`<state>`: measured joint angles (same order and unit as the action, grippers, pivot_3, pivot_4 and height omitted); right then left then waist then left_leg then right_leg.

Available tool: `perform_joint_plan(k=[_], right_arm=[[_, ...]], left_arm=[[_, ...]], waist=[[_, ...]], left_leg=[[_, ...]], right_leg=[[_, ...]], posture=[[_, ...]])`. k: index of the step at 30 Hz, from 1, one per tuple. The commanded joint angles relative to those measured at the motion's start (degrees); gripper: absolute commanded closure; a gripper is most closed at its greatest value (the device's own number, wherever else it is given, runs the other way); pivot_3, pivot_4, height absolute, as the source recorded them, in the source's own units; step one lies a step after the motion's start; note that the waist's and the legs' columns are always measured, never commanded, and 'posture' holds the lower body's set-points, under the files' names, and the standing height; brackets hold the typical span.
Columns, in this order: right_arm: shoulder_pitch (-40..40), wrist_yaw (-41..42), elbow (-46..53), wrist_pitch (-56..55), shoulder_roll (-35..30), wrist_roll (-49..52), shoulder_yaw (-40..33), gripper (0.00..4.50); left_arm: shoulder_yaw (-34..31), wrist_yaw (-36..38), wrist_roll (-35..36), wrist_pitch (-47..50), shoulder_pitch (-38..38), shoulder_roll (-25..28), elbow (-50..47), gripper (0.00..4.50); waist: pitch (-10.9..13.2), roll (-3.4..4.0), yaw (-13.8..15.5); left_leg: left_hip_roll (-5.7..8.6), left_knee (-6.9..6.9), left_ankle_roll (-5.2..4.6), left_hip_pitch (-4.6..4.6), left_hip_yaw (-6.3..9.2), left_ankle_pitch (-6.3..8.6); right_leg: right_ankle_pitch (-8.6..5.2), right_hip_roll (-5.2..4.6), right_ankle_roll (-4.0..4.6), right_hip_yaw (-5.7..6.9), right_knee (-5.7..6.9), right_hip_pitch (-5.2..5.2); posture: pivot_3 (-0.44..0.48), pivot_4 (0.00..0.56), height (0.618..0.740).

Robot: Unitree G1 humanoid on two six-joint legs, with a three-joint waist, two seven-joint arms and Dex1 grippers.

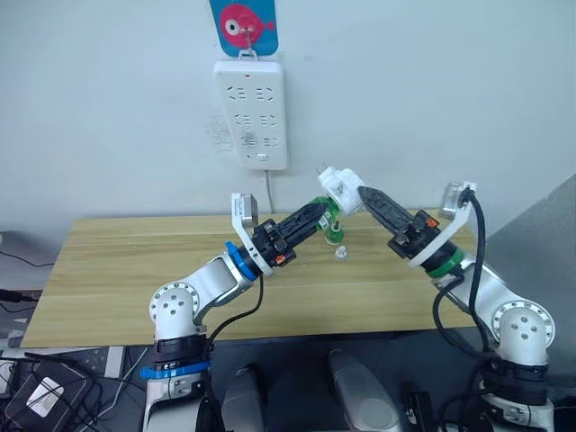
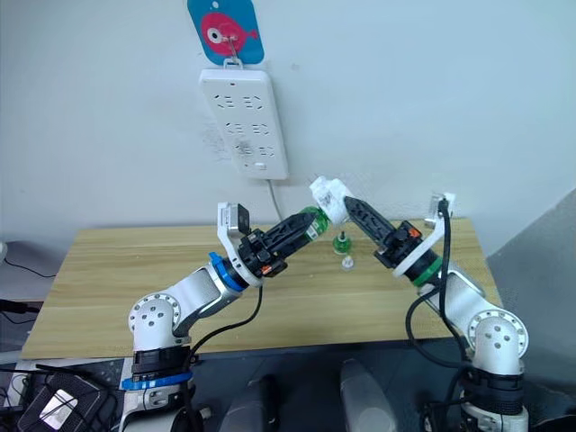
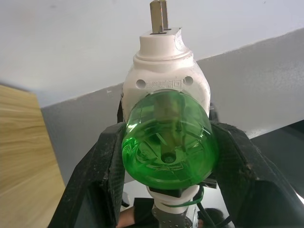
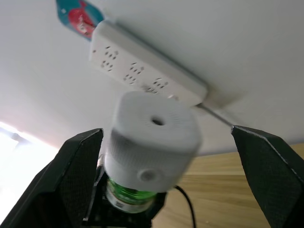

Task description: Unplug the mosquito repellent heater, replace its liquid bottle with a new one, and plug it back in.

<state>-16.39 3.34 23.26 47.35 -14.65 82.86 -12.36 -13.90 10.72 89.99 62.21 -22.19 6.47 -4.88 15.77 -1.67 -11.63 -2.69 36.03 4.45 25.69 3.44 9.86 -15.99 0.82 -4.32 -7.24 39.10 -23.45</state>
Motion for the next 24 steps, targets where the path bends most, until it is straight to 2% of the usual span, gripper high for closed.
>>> perform_joint_plan(k=[1,9,16,21,24], right_arm=[[-1.15,-0.17,2.48,-1.75,0.96,2.47,0.82,0.00],[-3.92,0.37,0.57,-3.75,2.94,2.42,2.69,0.00],[-5.16,0.52,-1.47,-5.10,4.55,2.90,2.63,0.00],[-5.69,1.08,-1.71,-4.85,4.84,3.07,3.52,1.45],[-5.65,1.35,-1.61,-4.50,4.64,3.23,3.80,1.46]], left_arm=[[0.81,-2.48,5.72,-0.95,0.14,-0.38,-2.27,2.22],[2.85,-5.49,12.03,-2.31,1.06,1.31,-2.89,2.22],[4.37,-5.52,14.04,-3.65,1.31,3.23,-3.05,2.22],[5.20,-5.20,14.54,-4.67,1.11,4.04,-2.93,2.22],[5.68,-4.71,14.43,-4.99,1.09,4.51,-2.88,2.22]], waist=[[-0.01,0.00,0.03],[-0.03,0.02,0.05],[-0.03,0.02,0.08],[-0.03,0.03,0.15],[-0.03,0.03,0.18]], left_leg=[[0.00,0.00,0.00,0.00,0.00,0.00],[0.00,0.00,0.00,0.00,0.01,0.00],[0.00,-0.01,0.00,0.00,0.01,0.00],[0.00,-0.01,0.00,0.00,0.01,0.00],[0.00,-0.02,0.00,0.00,0.01,0.00]], right_leg=[[0.00,0.00,0.00,0.00,0.00,0.00],[0.00,0.00,0.00,0.01,0.00,0.00],[0.00,0.00,0.00,0.01,-0.02,0.00],[0.00,0.00,0.00,0.01,-0.02,-0.01],[0.00,0.00,0.00,0.01,-0.02,-0.01]], posture=[[-0.304,0.214,0.736],[-0.302,0.219,0.736],[-0.298,0.219,0.736],[-0.298,0.220,0.736],[-0.297,0.222,0.736]])
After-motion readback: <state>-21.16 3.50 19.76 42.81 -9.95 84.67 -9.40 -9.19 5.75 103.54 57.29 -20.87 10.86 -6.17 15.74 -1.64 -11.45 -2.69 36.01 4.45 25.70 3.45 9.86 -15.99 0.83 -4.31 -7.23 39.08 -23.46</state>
